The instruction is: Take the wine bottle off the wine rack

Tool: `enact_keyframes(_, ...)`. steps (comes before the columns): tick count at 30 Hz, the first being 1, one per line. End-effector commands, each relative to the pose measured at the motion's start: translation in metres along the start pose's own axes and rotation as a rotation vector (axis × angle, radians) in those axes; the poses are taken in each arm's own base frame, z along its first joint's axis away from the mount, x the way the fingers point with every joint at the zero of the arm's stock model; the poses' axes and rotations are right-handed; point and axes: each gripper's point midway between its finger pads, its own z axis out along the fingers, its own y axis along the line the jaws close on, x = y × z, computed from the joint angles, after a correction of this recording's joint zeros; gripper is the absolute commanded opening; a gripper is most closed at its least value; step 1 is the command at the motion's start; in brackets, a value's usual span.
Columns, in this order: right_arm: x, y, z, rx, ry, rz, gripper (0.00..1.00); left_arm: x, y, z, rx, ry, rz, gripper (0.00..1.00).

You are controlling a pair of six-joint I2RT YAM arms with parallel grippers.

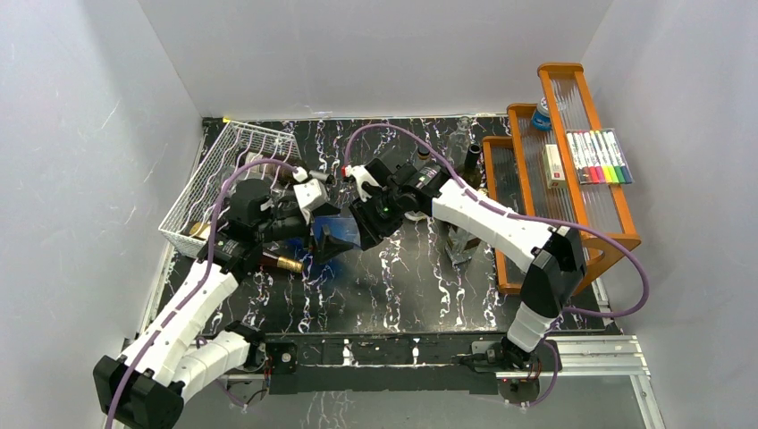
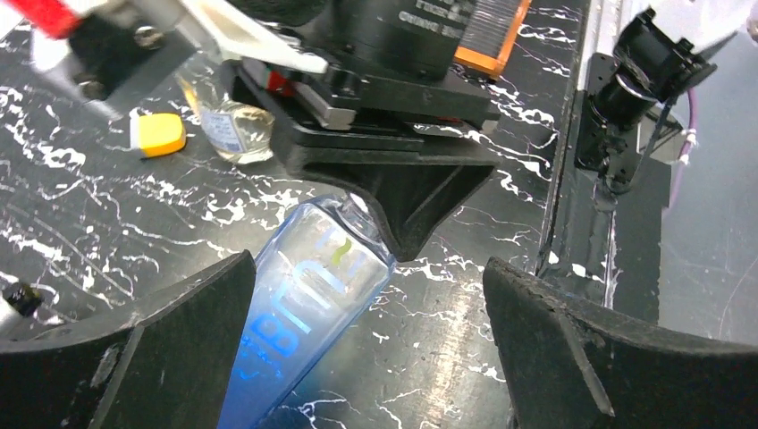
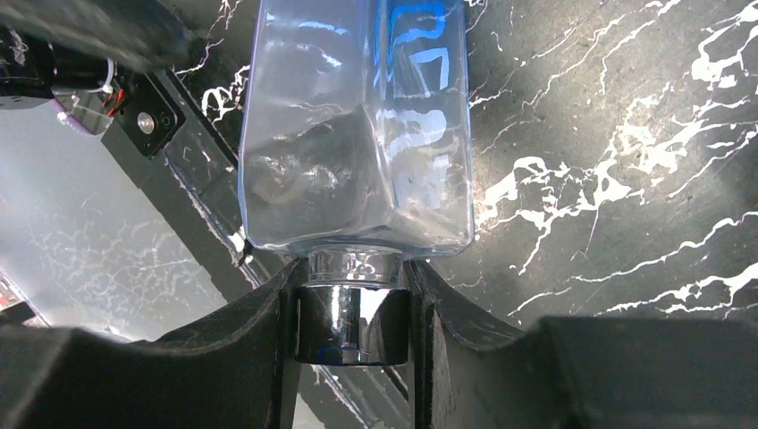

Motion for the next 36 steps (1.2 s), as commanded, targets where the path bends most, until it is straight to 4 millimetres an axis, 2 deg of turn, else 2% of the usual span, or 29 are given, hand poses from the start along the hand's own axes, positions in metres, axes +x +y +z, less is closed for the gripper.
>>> enact_keyframes(1,-0.038,0.024,-0.045,-0.039,-0.144,-0.055,0.0,-0.01,-0.014,0.01,0.11,-0.027,0.148,0.98)
enact_keyframes(6,-0.035,0.026,-0.051,-0.039,-0.119,-0.059,0.0,-0.012,-0.021,0.021,0.179,0.0,0.193,0.98)
enact_keyframes(18,-0.02,0.029,-0.066,-0.045,-0.085,-0.129,0.0,0.005,-0.011,0.042,0.237,0.045,0.213,0.98)
enact_keyframes(25,-0.018,0.031,-0.074,-0.055,-0.104,-0.14,0.0,0.009,-0.019,0.06,0.335,0.034,0.22,0.98)
enact_keyframes(32,-0.015,0.037,-0.084,-0.073,-0.131,-0.133,0.0,0.012,-0.023,0.072,0.33,0.015,0.289,0.89)
enact_keyframes(36,-0.014,0.041,-0.088,-0.087,-0.135,-0.128,0.0,0.01,-0.03,0.08,0.347,-0.005,0.305,0.88)
